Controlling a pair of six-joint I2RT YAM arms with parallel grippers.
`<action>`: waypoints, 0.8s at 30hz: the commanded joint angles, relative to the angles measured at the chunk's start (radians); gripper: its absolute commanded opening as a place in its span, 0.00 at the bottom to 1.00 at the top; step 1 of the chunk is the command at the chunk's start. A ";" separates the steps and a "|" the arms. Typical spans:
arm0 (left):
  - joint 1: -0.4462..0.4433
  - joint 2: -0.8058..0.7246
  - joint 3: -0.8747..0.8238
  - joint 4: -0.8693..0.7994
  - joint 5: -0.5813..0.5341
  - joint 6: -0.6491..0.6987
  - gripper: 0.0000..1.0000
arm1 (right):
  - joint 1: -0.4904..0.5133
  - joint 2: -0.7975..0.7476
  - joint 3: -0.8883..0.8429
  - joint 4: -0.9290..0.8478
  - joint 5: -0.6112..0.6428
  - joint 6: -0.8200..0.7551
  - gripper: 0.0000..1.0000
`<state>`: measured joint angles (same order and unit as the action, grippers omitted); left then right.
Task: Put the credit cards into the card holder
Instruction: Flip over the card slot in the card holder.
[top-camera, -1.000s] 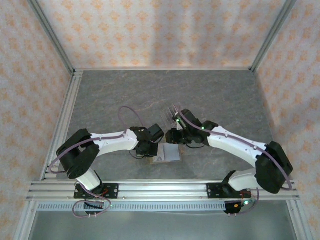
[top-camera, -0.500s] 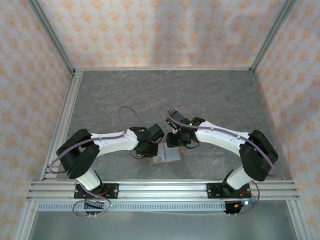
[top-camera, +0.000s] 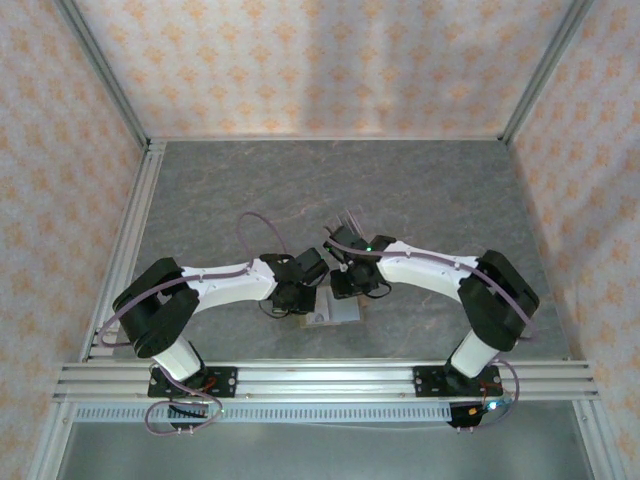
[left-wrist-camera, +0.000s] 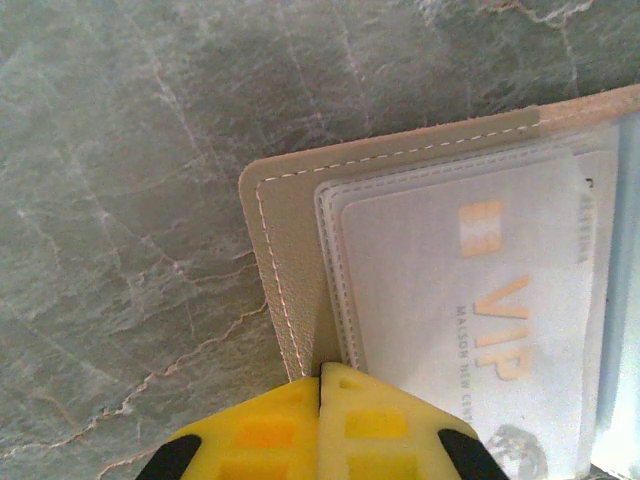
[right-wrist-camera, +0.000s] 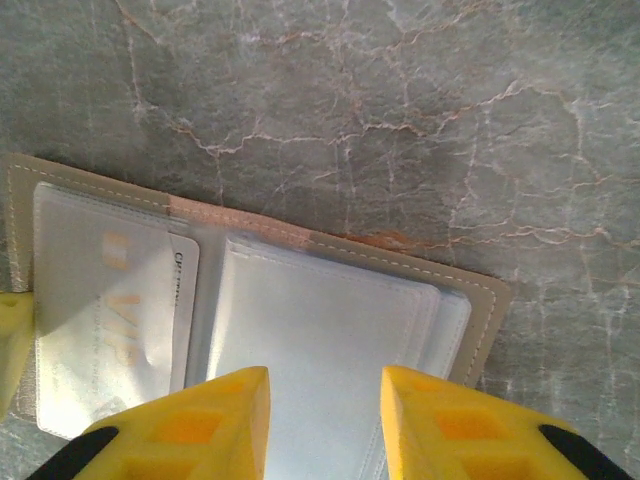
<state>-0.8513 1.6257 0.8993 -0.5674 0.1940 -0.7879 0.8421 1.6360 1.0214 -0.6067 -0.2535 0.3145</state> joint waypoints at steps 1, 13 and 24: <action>-0.013 0.001 -0.010 -0.037 -0.028 -0.014 0.00 | 0.009 0.024 0.031 -0.007 0.033 -0.015 0.34; -0.013 0.002 -0.010 -0.037 -0.026 -0.016 0.00 | 0.069 0.095 -0.059 0.050 0.131 0.007 0.32; -0.013 0.010 -0.003 -0.040 -0.023 -0.010 0.00 | 0.104 0.088 -0.065 0.044 0.198 0.043 0.10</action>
<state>-0.8513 1.6253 0.8993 -0.5716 0.1940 -0.7879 0.8783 1.6917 0.9852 -0.5308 -0.1577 0.3492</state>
